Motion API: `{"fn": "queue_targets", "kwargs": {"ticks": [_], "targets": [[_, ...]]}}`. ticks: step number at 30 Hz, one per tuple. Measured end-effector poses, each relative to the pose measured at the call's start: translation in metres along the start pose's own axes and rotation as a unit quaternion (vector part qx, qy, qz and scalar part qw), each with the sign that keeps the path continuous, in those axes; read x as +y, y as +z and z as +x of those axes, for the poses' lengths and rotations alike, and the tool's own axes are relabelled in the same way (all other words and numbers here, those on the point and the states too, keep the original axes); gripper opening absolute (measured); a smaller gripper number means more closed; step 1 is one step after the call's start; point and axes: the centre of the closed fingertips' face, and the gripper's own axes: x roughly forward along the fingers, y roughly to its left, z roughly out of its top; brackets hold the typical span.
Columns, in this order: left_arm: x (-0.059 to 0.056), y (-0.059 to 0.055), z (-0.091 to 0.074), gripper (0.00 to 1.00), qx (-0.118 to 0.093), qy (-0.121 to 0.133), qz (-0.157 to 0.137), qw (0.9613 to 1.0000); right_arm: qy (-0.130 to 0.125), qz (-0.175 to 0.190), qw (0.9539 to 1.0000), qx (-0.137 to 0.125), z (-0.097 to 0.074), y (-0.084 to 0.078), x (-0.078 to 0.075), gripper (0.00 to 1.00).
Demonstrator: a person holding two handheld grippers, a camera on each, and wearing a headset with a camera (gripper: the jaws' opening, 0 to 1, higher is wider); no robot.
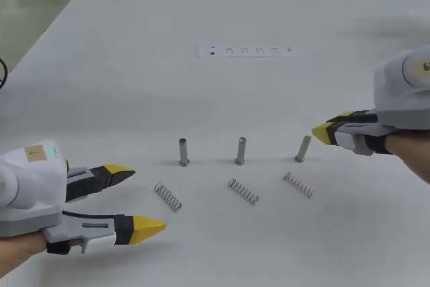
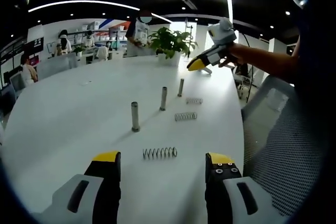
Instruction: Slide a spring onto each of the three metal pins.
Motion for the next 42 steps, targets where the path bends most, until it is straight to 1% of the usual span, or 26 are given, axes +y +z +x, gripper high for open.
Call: {"fn": "queue_targets", "kwargs": {"ticks": [4, 9, 15, 22, 31, 34, 42], "targets": [[0.002, -0.003, 0.004, 0.58, 0.01, -0.007, 0.007, 0.9999, -0.001, 0.002, 1.0, -0.003, -0.003, 0.0, 0.0, 0.14], [0.001, -0.003, 0.01, 0.56, 0.016, -0.021, 0.018, 0.9995, -0.004, 0.004, 1.0, -0.007, -0.008, 0.001, -0.001, 0.14], [0.002, 0.0, 0.016, 0.52, 0.022, -0.032, 0.029, 0.9988, -0.007, 0.004, 1.0, -0.006, -0.009, 0.0, -0.001, 0.14], [0.003, -0.002, 0.02, 0.5, 0.035, -0.047, 0.041, 0.9974, -0.008, 0.0, 0.9999, -0.012, -0.012, 0.004, 0.0, 0.13], [0.004, -0.006, 0.024, 0.48, 0.045, -0.056, 0.049, 0.9962, -0.007, -0.002, 0.9998, -0.016, -0.011, 0.008, 0.001, 0.13], [0.006, -0.007, 0.025, 0.48, 0.047, -0.056, 0.05, 0.9961, -0.007, -0.003, 0.9998, -0.017, -0.011, 0.009, 0.001, 0.13], [0.006, -0.007, 0.028, 0.46, 0.051, -0.063, 0.059, 0.9949, -0.007, -0.005, 0.9998, -0.02, -0.011, 0.012, 0.001, 0.13]]}}
